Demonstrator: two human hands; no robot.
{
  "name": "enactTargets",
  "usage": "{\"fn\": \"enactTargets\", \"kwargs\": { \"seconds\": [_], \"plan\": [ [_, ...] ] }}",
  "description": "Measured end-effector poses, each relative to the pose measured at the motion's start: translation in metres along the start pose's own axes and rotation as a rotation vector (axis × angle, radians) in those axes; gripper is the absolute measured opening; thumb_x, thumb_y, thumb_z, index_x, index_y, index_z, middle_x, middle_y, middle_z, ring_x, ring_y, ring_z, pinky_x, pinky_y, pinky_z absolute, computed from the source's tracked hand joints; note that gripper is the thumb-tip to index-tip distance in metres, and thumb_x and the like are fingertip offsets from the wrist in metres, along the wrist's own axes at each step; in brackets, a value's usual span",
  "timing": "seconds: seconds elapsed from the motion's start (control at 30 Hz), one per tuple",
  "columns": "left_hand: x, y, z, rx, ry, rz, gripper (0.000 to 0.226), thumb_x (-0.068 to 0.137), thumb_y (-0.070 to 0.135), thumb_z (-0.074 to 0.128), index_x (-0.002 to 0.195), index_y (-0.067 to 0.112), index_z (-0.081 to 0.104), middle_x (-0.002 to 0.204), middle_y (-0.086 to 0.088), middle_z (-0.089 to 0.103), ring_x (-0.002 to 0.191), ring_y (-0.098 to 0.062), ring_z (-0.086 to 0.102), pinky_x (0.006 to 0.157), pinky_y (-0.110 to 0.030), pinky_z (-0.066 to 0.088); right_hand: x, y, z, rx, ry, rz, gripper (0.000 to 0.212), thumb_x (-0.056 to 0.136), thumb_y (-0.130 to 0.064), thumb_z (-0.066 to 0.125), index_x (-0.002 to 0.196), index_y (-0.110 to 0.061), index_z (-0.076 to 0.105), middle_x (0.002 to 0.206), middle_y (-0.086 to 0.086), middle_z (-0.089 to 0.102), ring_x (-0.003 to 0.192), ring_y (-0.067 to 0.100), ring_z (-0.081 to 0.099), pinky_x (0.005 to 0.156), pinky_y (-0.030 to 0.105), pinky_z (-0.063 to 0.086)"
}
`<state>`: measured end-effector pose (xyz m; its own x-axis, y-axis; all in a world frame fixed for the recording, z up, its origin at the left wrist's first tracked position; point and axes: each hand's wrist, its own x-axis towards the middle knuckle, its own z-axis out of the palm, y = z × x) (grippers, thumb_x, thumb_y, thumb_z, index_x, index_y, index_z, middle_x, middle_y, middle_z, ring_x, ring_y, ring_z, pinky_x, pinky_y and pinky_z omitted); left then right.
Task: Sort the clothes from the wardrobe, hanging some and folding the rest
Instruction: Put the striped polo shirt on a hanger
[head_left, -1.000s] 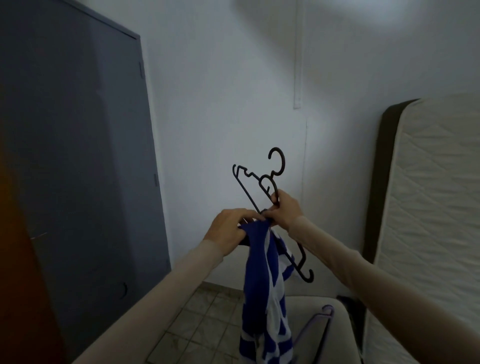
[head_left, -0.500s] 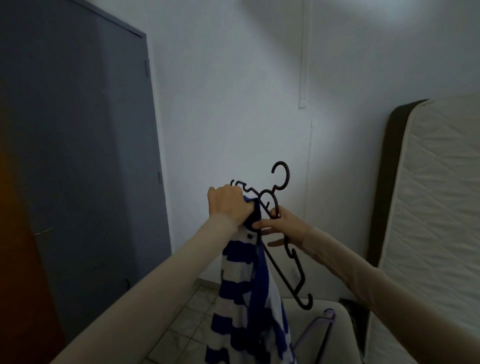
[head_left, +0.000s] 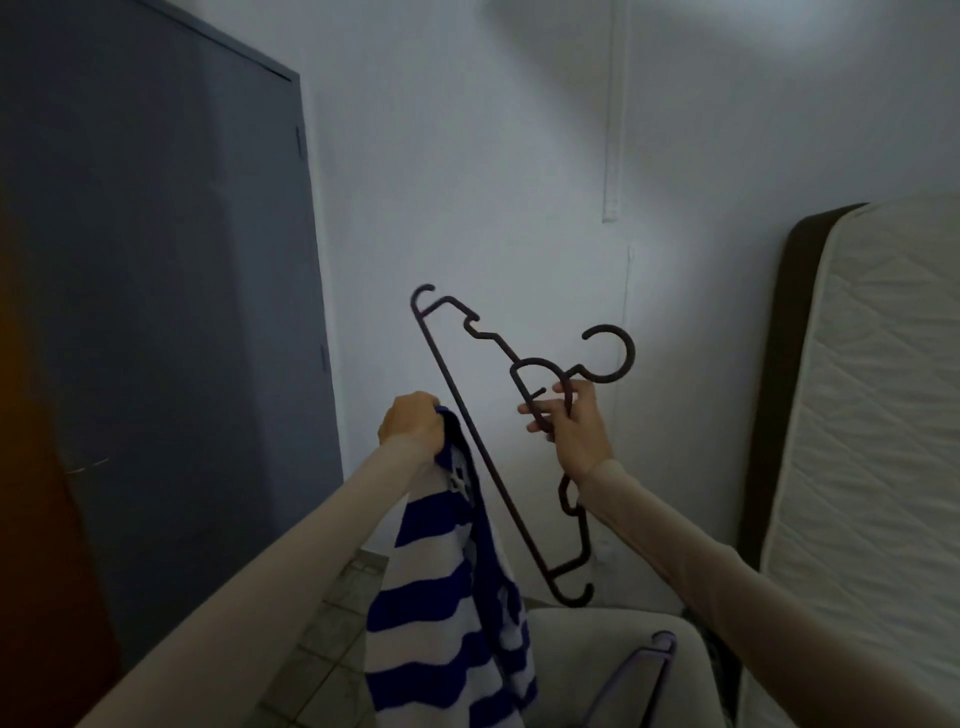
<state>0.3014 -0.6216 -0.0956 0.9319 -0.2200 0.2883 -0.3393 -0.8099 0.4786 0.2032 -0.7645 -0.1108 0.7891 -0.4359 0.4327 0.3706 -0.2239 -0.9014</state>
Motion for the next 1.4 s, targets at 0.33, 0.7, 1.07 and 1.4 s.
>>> {"fn": "enactTargets", "kwargs": {
  "seconds": [0.33,0.7,1.07,1.4],
  "plan": [
    [0.004,-0.010,-0.002,-0.191,-0.092,-0.171,0.036,0.098,0.018,0.044,0.062,0.013,0.041,0.065,-0.004,0.042,0.053,-0.014,0.037,0.043,-0.023,0.027,-0.009,-0.002,0.026,0.093,-0.212,0.048,0.028,0.092,-0.005,0.055,0.093,-0.024,0.035,0.123,0.011,0.054,0.113,0.022,0.056,0.100,0.038,0.045],
    [-0.002,-0.018,-0.006,0.069,0.018,-0.101,0.034,0.087,0.042,0.061,0.076,0.010,0.059,0.074,-0.002,0.054,0.070,-0.017,0.054,0.053,-0.021,0.038,-0.016,-0.015,0.026,-0.210,-0.097,-0.124,0.024,0.098,-0.012,0.045,0.120,-0.003,0.040,0.126,-0.003,0.041,0.126,0.011,0.038,0.102,0.024,0.030],
    [0.000,-0.011,0.001,-0.110,-0.052,-0.212,0.037,0.088,0.037,0.063,0.067,0.012,0.044,0.073,-0.004,0.050,0.066,-0.018,0.049,0.059,-0.024,0.041,-0.019,-0.023,0.035,-0.038,0.140,-0.289,0.019,0.097,-0.012,0.045,0.094,-0.026,0.033,0.103,-0.009,0.063,0.073,0.008,0.055,0.073,0.020,0.048],
    [0.005,-0.004,-0.028,-0.833,-0.010,-0.163,0.029,0.089,0.021,0.063,0.101,-0.006,0.061,0.098,-0.014,0.057,0.074,-0.021,0.053,0.051,-0.020,0.040,-0.018,0.021,0.034,0.288,0.103,-0.070,0.028,0.090,0.002,0.053,0.073,-0.013,0.036,0.096,0.013,0.066,0.088,0.005,0.068,0.093,0.035,0.052]
  ]
}}
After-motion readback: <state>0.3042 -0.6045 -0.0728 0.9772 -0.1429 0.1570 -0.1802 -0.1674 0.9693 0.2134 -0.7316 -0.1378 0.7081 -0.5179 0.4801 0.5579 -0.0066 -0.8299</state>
